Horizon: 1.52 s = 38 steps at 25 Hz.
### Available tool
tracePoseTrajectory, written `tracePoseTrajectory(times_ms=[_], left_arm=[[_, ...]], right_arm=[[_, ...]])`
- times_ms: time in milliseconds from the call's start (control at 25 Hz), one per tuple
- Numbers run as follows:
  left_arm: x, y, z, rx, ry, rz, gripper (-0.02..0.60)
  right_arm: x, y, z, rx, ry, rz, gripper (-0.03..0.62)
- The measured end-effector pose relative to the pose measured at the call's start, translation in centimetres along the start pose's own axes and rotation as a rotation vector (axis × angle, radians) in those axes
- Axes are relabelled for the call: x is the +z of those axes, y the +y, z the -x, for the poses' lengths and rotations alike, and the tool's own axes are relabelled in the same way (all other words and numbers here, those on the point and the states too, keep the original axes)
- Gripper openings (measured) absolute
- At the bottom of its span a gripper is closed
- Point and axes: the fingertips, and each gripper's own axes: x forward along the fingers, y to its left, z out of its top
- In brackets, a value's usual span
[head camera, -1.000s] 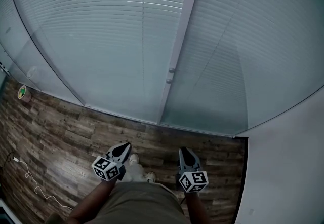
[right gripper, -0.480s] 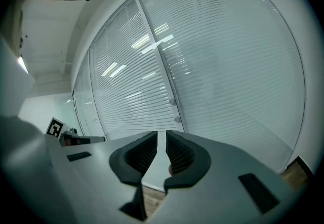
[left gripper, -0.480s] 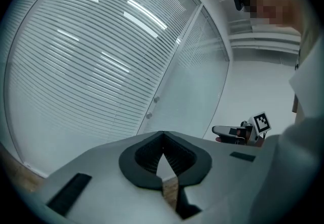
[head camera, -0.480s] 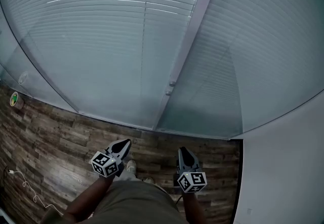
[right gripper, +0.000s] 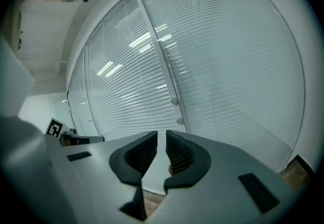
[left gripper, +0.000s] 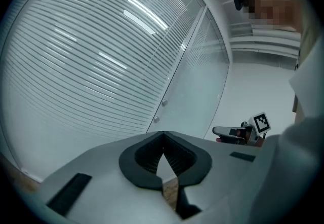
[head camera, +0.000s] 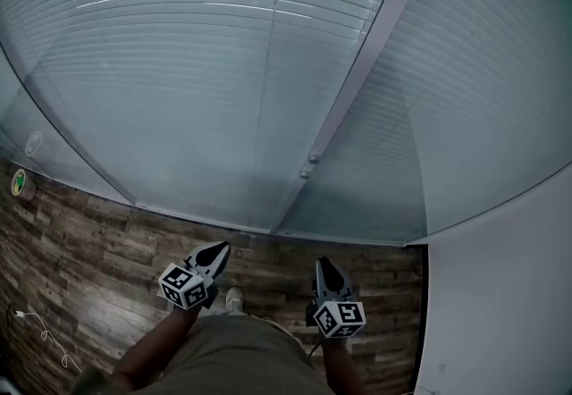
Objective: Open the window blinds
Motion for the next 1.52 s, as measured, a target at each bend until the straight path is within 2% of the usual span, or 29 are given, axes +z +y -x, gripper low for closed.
tracePoseTrajectory(times_ms=[560,880,1200,1520], left_arm=[[0.7,5.7,0.3,-0.027,-0.001,0.014,0.014],[0.1,5.0,-0.4,-0.047,0.008,0.020,0.014],[-0.6,4.1,-1.6,-0.021,0.019,0.021,0.014],[0.8,2.2,-3.1,0.030,-0.001,0.032,0.014]], right_arm=[[-1.0,2.0,-3.9,-0.048,0.001,-0.001,0.040],[-0.7,1.9,-3.6,-0.057,-0.001,0.001,0.040],[-1.0,0.0,-3.9,-0.029,0.014,-0.008,0.040],[2.3,-1.8,-4.8,0.037,0.012,0.015,0.040]])
